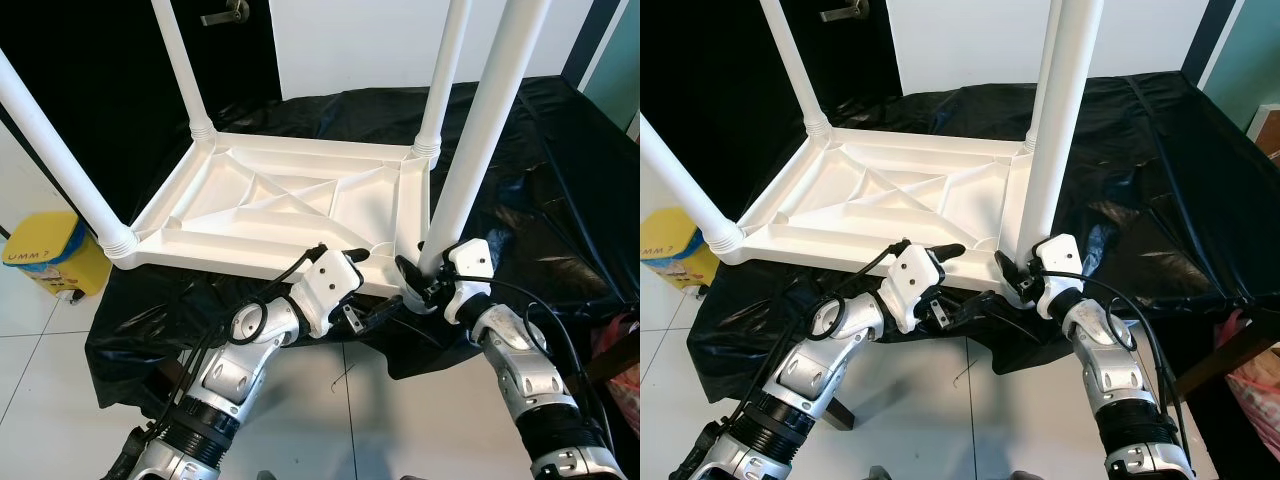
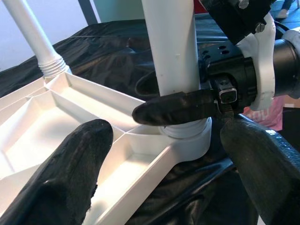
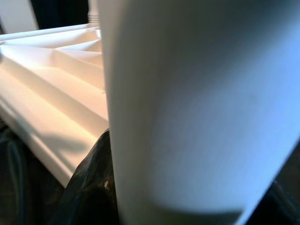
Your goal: Building children table
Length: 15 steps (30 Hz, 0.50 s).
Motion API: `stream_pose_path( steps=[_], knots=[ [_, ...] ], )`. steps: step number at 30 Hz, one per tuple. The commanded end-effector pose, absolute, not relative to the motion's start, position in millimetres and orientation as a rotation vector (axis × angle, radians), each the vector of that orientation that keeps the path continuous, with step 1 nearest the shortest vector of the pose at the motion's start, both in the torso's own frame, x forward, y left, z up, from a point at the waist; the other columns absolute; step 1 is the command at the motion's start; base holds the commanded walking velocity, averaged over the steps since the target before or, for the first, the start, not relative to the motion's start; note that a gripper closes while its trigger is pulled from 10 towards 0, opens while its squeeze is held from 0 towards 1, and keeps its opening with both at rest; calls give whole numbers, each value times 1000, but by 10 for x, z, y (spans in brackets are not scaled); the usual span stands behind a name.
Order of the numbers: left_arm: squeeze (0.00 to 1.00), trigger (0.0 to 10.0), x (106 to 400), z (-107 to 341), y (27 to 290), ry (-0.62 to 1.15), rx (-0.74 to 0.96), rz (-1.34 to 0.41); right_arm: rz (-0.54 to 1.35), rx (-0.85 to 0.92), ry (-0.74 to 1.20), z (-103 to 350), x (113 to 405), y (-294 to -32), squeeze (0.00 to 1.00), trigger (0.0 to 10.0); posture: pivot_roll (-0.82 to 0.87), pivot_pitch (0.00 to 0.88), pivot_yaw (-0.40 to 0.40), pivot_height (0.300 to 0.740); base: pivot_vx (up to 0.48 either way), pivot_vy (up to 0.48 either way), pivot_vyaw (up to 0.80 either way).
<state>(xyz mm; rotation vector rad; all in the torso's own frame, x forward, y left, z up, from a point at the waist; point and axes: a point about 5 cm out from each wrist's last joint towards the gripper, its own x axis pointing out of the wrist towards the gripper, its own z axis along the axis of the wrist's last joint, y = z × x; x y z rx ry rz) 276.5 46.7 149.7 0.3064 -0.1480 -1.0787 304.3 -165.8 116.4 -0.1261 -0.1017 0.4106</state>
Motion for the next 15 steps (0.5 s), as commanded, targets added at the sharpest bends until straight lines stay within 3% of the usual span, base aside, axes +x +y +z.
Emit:
stream_pose_path(
  steps=[1,15],
  knots=[
    [0,10000,2743,1452,464,-133,307,-1092,351,-161,-29,1020,2993,-1713,0,10000,-48,56,21,740,0,0,0],
    [0,10000,2726,1434,456,-130,300,-1094,26,-91,-16,942,2862,-1688,0,10000,-57,61,16,740,0,0,0]
  ],
)
